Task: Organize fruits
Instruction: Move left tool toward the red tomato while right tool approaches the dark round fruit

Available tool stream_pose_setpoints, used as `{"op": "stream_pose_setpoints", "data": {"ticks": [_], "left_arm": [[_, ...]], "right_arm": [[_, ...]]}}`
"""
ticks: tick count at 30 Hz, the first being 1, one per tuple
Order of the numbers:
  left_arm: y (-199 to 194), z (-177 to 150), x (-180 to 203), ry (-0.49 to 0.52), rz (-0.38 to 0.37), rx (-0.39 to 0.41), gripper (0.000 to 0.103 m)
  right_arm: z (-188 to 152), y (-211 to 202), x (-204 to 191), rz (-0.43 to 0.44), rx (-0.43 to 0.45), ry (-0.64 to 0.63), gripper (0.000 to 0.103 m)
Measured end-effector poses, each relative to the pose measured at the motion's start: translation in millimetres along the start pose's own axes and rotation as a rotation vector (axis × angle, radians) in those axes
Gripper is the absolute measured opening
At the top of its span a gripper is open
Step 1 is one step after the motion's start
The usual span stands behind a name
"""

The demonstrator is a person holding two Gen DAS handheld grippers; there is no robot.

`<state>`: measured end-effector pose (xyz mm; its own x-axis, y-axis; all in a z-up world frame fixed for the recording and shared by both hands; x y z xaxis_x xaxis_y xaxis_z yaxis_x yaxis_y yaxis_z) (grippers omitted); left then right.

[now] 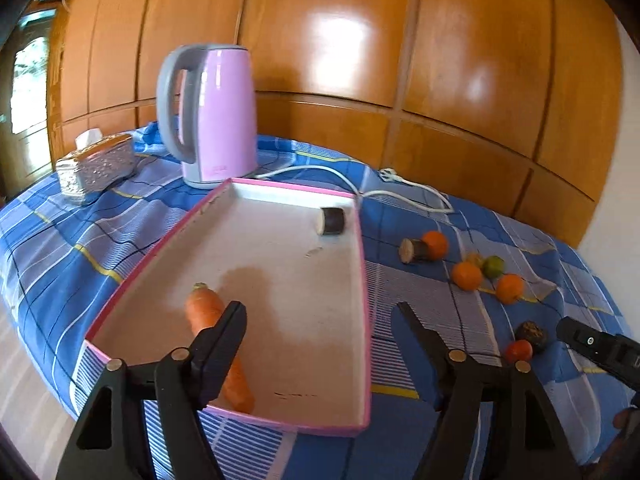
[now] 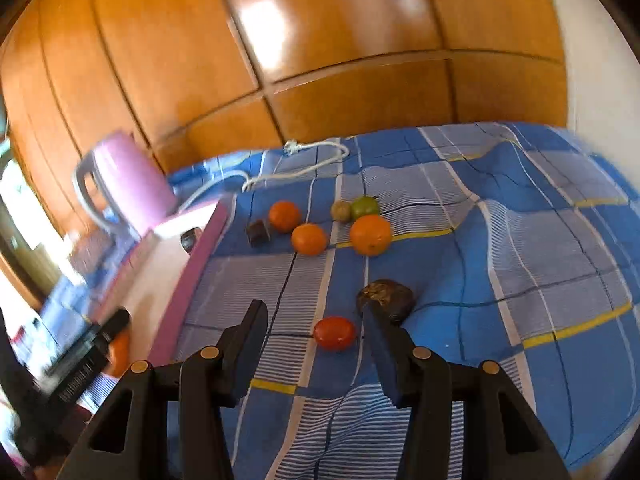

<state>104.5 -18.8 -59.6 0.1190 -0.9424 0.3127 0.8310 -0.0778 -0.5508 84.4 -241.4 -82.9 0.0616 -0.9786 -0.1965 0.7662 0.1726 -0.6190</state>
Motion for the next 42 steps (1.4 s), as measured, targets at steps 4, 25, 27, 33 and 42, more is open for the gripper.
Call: {"op": "stream_pose_setpoints", "data": {"ticks": [4,25,27,33,42], "left_arm": [[-1.2,-7.8,13.7,0.044,-0.051,-0.022,0.08],[2.4,-60.3,74.1,0.212,-0.227,-0.224,0.079],[2.8,-61.1,73.5,0.216,-0.228,-0.226,0.078],[1.7,-65.1,80.1,0.264,-0.238,-0.212,0.065],[4.5,-68.0,86.5,0.289,-0.24,-0.213,0.064]], "right_arm": [[-16.5,11.5,11.3,0.064,-0.091,0.099,0.051],[-15.5,13.0,37.0,0.003,-0.064,0.17,0.045],[-12.6,14.4,37.2,-0.018,-0.059,0.153,0.044],[-0.6,30.8,35.4,-0.068,-0.063,0.093,0.039],[-0.6,55.8,41.1,-0.153,-0.14,0.016,0.046]]}}
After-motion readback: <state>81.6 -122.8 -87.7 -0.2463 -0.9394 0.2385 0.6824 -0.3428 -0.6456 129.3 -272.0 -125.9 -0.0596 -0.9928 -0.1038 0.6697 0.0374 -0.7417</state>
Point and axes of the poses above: each gripper's, at about its wrist camera, not at the fingertips, and y roughly the way its jaws point, x to its right, z to its top, the point moved 10 cm from there along y, roughly the way its jaws point, and after that the axes turned 13 degrees about -y, right-handed, at the moved point
